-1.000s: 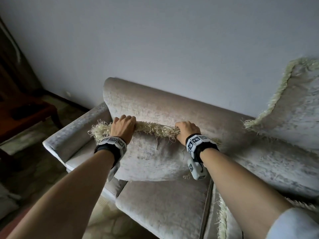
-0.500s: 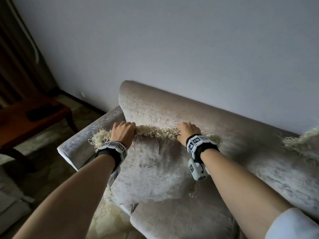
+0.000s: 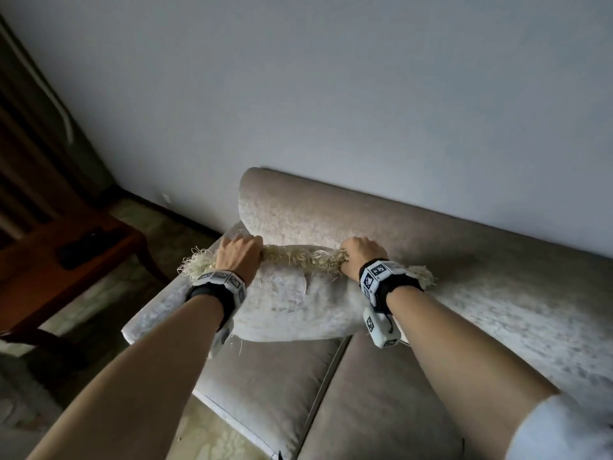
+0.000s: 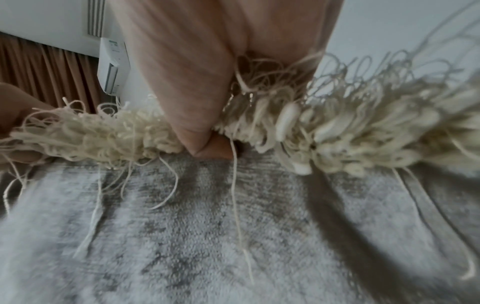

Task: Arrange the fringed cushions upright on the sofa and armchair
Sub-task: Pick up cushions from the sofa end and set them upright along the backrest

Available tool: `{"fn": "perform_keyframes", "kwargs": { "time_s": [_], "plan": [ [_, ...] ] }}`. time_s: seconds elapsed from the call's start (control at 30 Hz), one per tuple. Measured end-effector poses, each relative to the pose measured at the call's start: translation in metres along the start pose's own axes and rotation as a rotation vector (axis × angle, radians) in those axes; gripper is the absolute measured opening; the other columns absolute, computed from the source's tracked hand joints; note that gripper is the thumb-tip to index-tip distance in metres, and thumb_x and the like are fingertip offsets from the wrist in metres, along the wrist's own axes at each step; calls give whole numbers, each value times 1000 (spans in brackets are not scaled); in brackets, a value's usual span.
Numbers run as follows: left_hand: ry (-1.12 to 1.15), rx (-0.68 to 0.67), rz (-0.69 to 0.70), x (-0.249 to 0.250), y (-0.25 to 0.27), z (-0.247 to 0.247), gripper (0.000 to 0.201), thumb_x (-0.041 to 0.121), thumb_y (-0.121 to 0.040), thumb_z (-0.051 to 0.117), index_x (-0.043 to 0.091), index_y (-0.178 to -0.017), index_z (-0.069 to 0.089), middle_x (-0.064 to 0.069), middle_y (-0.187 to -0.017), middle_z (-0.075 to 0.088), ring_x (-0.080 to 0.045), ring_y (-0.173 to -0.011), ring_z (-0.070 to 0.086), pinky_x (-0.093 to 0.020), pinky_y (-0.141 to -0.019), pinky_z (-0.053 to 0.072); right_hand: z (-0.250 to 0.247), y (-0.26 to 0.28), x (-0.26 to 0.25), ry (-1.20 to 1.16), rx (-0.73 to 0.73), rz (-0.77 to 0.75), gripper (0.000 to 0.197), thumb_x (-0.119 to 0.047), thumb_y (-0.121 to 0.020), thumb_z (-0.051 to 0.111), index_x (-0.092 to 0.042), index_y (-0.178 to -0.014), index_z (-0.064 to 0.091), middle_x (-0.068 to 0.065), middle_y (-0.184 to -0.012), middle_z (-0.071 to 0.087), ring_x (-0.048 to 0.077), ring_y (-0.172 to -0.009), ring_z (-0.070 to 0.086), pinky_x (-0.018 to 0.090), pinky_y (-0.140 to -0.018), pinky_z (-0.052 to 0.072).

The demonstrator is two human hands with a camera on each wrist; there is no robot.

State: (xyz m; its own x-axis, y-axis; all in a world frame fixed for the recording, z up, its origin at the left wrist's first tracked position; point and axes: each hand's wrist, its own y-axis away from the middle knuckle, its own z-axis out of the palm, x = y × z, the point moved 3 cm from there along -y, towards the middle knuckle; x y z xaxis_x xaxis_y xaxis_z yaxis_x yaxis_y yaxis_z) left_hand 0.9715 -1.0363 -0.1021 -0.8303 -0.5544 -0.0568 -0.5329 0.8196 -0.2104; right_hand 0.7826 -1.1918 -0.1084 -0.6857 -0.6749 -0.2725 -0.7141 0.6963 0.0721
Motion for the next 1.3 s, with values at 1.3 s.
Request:
{"fn": "perform_keyframes", "kwargs": {
  "time_s": [1.3],
  "plan": [
    [71, -217, 416, -115, -273, 170, 15, 15, -88, 48, 15, -87, 63, -6, -87, 69, -29, -90, 62, -41, -91, 37, 100, -225, -68, -53, -56, 519, 29, -22, -90, 62, -10, -117, 64, 12, -113, 68, 32, -101, 66, 33, -75, 49]
  ]
}}
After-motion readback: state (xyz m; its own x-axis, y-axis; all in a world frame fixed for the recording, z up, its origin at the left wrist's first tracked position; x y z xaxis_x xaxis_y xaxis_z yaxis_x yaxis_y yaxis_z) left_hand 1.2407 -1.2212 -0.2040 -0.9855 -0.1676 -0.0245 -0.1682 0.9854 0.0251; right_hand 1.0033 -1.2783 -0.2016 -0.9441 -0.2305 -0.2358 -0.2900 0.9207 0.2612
